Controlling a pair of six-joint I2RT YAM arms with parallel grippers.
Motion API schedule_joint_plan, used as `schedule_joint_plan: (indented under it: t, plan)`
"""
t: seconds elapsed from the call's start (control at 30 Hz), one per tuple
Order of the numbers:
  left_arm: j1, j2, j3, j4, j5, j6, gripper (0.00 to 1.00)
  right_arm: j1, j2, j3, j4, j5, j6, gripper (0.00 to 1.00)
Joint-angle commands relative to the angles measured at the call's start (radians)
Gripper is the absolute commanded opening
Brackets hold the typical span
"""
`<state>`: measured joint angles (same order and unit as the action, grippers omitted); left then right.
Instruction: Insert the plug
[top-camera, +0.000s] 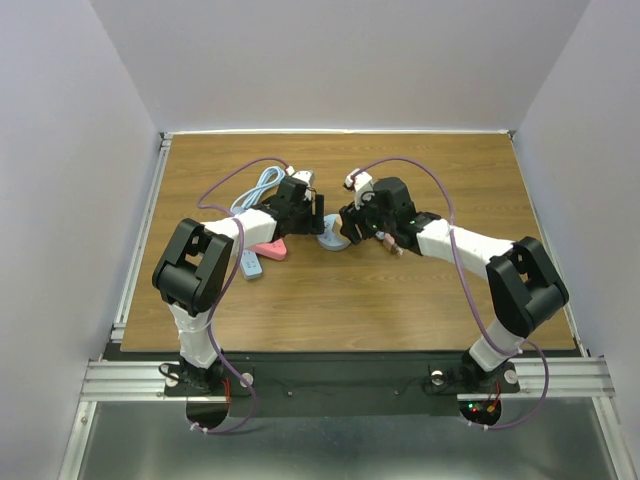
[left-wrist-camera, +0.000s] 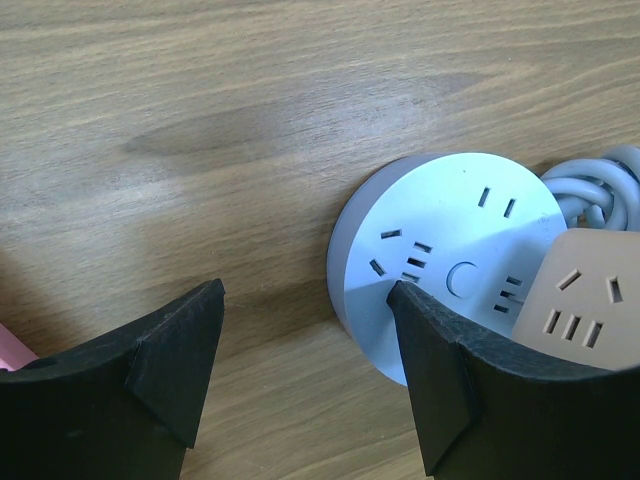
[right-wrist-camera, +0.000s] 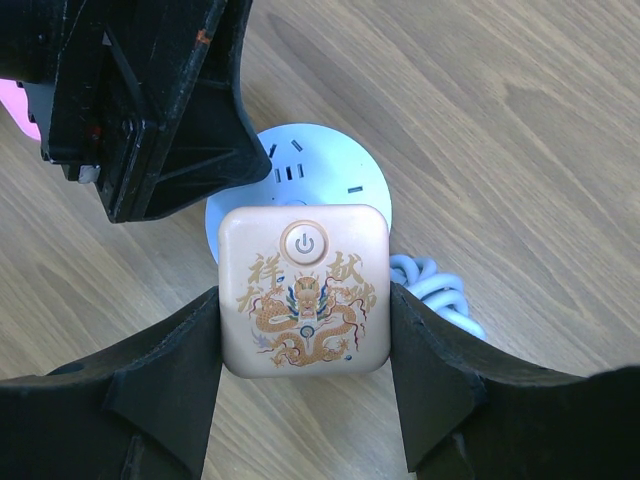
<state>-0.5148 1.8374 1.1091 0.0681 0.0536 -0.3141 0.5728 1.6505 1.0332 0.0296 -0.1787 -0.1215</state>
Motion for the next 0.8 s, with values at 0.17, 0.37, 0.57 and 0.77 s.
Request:
schedule_joint_plan:
  t: [0.17, 0.37, 0.57, 0.77]
  plan:
    - [0.004, 0.011, 0.029, -0.067, 0.008, 0.035, 0.79, 0.019, 0.052, 0.027, -0.063, 0.016, -0.046, 0.00]
    - [0.007, 0.022, 0.038, -0.067, 0.009, 0.040, 0.79, 0.022, 0.048, 0.015, -0.085, 0.033, -0.050, 0.00]
    - [0.012, 0.029, 0.049, -0.067, 0.011, 0.041, 0.79, 0.027, 0.031, -0.001, -0.100, 0.042, -0.052, 0.00]
    - [0.022, 0.025, 0.055, -0.093, 0.008, 0.046, 0.79, 0.027, 0.034, 0.008, -0.129, 0.084, -0.069, 0.00]
